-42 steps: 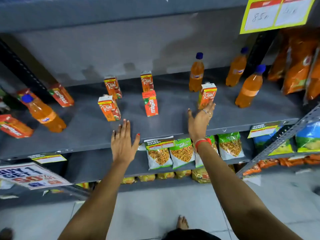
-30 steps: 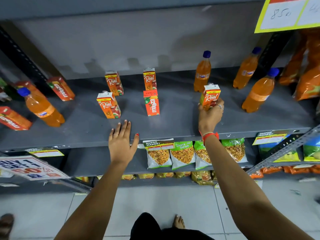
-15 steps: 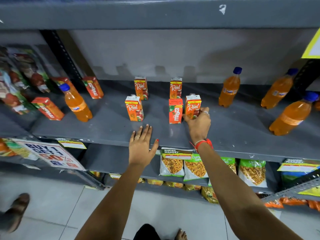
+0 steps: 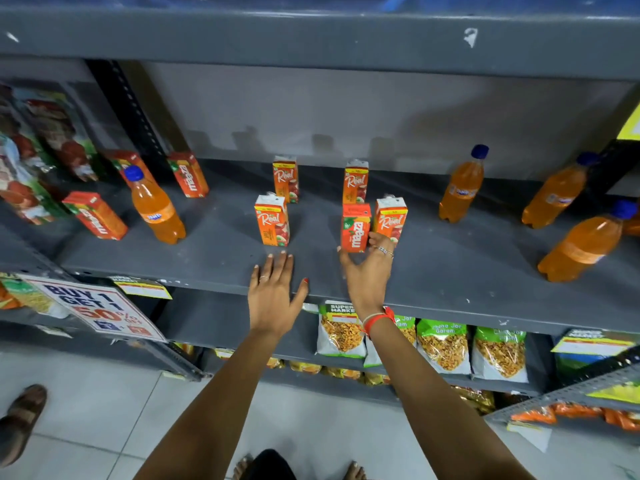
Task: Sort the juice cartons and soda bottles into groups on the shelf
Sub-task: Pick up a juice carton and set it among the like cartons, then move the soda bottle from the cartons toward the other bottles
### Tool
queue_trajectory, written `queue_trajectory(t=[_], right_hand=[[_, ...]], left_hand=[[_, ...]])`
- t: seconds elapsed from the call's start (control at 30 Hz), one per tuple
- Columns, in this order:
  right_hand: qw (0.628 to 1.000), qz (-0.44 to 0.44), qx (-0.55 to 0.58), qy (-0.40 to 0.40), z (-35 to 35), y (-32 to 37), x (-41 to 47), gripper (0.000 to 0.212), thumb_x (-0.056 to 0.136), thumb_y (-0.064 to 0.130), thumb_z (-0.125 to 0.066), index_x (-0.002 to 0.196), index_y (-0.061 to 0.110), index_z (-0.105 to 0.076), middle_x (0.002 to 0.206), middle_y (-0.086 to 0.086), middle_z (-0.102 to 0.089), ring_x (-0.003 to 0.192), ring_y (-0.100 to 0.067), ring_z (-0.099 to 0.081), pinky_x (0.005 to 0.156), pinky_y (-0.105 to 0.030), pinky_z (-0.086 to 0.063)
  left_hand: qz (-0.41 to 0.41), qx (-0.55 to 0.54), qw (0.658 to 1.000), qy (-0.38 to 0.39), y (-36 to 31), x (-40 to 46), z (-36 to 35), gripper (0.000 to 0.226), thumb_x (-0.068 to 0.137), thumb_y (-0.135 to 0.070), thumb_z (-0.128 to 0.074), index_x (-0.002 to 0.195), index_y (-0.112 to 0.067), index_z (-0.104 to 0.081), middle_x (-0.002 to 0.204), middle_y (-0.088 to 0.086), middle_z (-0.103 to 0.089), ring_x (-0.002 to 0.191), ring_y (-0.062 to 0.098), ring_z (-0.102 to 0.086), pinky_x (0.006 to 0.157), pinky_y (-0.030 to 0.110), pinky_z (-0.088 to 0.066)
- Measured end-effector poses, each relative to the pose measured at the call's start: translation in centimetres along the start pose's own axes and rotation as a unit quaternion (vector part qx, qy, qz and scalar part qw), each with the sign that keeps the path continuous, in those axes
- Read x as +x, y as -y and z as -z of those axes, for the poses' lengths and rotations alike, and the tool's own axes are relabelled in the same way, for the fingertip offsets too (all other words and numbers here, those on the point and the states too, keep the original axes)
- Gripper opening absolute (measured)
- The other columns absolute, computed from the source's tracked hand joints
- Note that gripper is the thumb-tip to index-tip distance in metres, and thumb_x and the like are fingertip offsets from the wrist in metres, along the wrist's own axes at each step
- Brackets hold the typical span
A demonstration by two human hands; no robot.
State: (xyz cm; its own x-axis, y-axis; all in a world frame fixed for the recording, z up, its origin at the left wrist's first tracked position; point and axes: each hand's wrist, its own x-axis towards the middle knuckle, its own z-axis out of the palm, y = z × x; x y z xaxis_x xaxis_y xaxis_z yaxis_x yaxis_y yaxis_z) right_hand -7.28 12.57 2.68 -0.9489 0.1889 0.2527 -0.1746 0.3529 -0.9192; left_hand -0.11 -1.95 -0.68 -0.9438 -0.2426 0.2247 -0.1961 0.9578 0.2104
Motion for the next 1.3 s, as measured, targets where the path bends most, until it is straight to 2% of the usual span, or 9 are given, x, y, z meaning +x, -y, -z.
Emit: queue_trajectory(t=[0.1,0.27,0.4,0.5,0.7,0.83,0.93,1.0,1.3], right_hand=[[0.999,-0.025,-0.014,-0.019,-2.0,1.0,0.4,0.06,0.073,0.022,-0.078,0.119,0.007,-0.043,0.119,-0.015,-0.054,0.109,-0.032,-0.056,0.093,-0.046,-0.049],[0.994,-0.04,-0.041,-0.088,-3.1,1.2,0.4,0.051,0.076,0.019,-0.075,0.115,0.006,-0.045,0.116,-0.017,-0.054,0.106,-0.035,-0.056,0.09,-0.049,-0.049],[0.99,-0.05,-0.036,-0.131,-3.8,1.6,-0.8,0.049,0.072,0.027,-0.078,0.109,0.014,-0.047,0.111,-0.011,-0.062,0.099,-0.031,-0.062,0.083,-0.048,-0.053],[0.987,-0.061,-0.021,-0.144,-5.2,1.9,-2.9,0.05,0.069,0.036,-0.078,0.104,0.021,-0.046,0.104,-0.007,-0.066,0.093,-0.028,-0.064,0.08,-0.042,-0.053],[0.991,-0.069,-0.002,-0.113,-9.4,3.1,-7.8,0.049,0.058,0.046,-0.081,0.082,0.034,-0.039,0.082,0.002,-0.067,0.075,-0.017,-0.066,0.066,-0.028,-0.047],[0.996,-0.057,0.003,-0.07,-14.1,5.2,-10.1,0.049,0.057,0.048,-0.08,0.081,0.036,-0.039,0.079,0.006,-0.066,0.073,-0.014,-0.065,0.067,-0.031,-0.052],[0.998,-0.041,0.015,-0.043,-17.9,7.2,-10.4,0.051,0.059,0.041,-0.082,0.085,0.039,-0.039,0.08,0.011,-0.064,0.075,-0.01,-0.064,0.069,-0.025,-0.049],[0.999,-0.036,0.012,-0.032,-19.9,8.2,-9.7,0.05,0.06,0.039,-0.083,0.084,0.033,-0.039,0.08,0.008,-0.063,0.075,-0.013,-0.063,0.067,-0.025,-0.046],[0.999,-0.035,-0.017,-0.032,-26.2,10.4,-5.7,0.045,0.066,0.03,-0.081,0.09,0.015,-0.045,0.094,-0.007,-0.063,0.088,-0.026,-0.061,0.072,-0.041,-0.052]], left_hand=[[0.019,-0.002,1.0,0.008,3.3,0.3,1.0,0.065,0.087,-0.051,-0.022,0.138,-0.013,-0.033,0.148,0.005,-0.036,0.14,0.024,-0.025,0.115,0.046,-0.017],[-0.005,0.018,0.999,0.027,8.7,0.6,2.6,0.074,0.083,-0.058,-0.013,0.139,-0.013,-0.031,0.149,0.006,-0.034,0.14,0.024,-0.024,0.116,0.047,-0.017],[-0.019,0.019,0.999,0.034,12.4,0.9,3.6,0.085,0.082,-0.067,0.001,0.139,-0.012,-0.031,0.148,0.007,-0.036,0.139,0.025,-0.027,0.115,0.048,-0.019],[-0.015,0.005,0.999,0.029,14.9,1.1,4.2,0.084,0.083,-0.065,0.001,0.138,-0.01,-0.033,0.147,0.009,-0.038,0.138,0.027,-0.029,0.115,0.048,-0.02],[0.006,-0.016,1.0,0.008,19.4,0.8,5.2,0.08,0.086,-0.061,-0.004,0.133,-0.009,-0.041,0.141,0.011,-0.045,0.133,0.031,-0.037,0.111,0.05,-0.025],[-0.003,-0.019,1.0,-0.008,22.7,0.8,5.6,0.069,0.088,-0.056,-0.018,0.129,-0.008,-0.047,0.137,0.013,-0.05,0.129,0.033,-0.043,0.108,0.052,-0.03],[0.01,-0.035,0.999,-0.02,25.2,1.5,6.2,0.058,0.087,-0.044,-0.027,0.126,-0.007,-0.051,0.133,0.013,-0.054,0.127,0.032,-0.046,0.108,0.052,-0.031],[-0.004,-0.023,1.0,-0.014,26.7,1.9,6.6,0.057,0.087,-0.042,-0.027,0.127,-0.008,-0.05,0.134,0.012,-0.053,0.127,0.031,-0.045,0.109,0.051,-0.03],[-0.018,-0.031,0.999,-0.006,28.7,2.2,6.2,0.057,0.087,-0.044,-0.028,0.132,-0.012,-0.043,0.138,0.008,-0.049,0.131,0.028,-0.041,0.11,0.047,-0.028]])
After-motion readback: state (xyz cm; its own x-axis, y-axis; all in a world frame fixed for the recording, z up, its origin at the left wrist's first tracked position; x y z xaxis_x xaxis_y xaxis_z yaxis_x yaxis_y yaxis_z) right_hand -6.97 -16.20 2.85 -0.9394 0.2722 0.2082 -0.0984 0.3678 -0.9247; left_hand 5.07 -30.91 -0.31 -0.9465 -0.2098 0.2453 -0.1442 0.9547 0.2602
